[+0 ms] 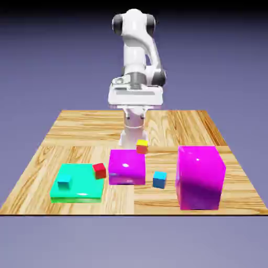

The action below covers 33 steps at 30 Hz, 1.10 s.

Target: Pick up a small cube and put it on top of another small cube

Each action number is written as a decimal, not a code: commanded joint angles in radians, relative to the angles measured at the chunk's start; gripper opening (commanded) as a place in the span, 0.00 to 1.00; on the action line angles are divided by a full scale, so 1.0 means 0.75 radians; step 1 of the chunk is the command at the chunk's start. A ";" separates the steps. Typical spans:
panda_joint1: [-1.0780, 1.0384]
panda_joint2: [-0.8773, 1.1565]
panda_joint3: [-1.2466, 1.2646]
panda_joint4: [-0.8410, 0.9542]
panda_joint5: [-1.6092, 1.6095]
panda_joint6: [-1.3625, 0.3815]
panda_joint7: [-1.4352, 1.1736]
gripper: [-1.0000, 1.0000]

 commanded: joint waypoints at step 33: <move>0.691 0.772 -0.288 0.081 -0.208 -0.377 -0.910 0.00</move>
